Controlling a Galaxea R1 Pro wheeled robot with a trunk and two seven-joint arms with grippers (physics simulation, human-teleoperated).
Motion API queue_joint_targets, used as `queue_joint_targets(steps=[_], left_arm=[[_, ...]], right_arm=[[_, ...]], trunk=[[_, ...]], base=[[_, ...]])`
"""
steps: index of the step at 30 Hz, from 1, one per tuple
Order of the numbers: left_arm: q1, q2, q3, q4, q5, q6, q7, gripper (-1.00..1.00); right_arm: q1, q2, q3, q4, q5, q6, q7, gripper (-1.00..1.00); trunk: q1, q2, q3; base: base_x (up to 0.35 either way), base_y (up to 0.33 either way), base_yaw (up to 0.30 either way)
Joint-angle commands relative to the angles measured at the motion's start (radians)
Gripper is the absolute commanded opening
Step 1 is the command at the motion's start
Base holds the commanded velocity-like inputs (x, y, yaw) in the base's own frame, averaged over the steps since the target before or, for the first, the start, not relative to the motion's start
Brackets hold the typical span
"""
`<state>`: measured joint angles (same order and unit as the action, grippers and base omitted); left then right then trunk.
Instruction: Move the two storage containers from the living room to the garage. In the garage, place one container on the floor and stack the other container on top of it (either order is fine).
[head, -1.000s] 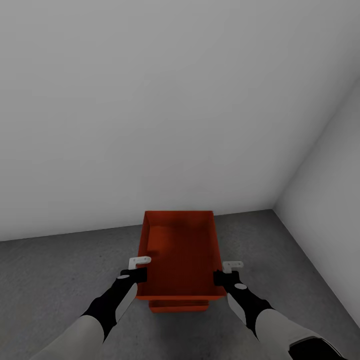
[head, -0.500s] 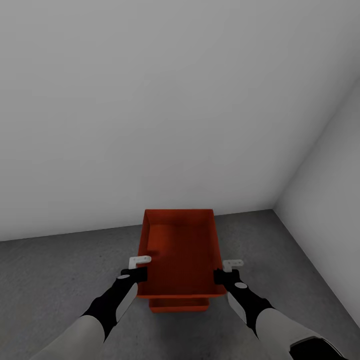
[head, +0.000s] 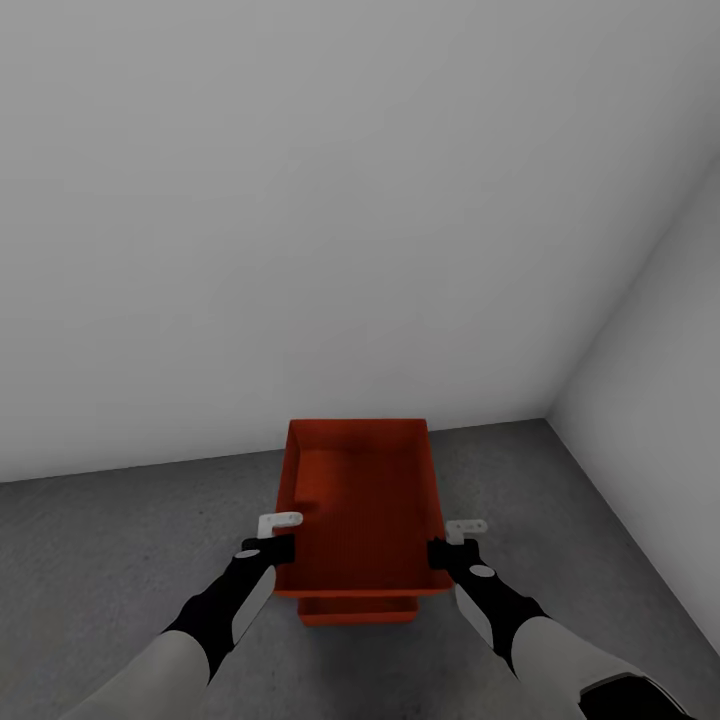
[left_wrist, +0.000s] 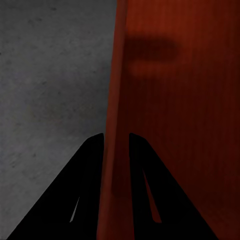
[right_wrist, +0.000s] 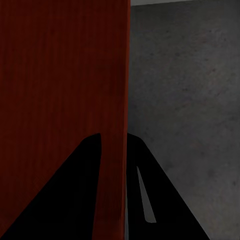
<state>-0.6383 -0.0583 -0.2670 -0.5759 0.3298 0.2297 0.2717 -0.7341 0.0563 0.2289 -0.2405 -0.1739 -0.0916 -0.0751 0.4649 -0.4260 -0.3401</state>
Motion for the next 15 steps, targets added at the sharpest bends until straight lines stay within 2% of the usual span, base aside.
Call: queue_joint_targets(steps=[1, 15], left_arm=[[-0.001, 0.002, 0.011, -0.011, -0.005, -0.055, 0.012, -1.00], [-0.001, 0.002, 0.011, -0.009, -0.003, -0.055, 0.012, -1.00]], right_arm=[[-0.001, -0.001, -0.011, 0.035, -0.013, -0.005, -0.007, -1.00], [-0.001, 0.000, -0.011, 0.035, -0.015, -0.004, -0.006, -1.00]], trunk=[[0.004, -0.009, -0.005], [0.058, -0.107, -0.049]], base=[[0.000, 0.000, 0.000], [0.000, 0.000, 0.000]])
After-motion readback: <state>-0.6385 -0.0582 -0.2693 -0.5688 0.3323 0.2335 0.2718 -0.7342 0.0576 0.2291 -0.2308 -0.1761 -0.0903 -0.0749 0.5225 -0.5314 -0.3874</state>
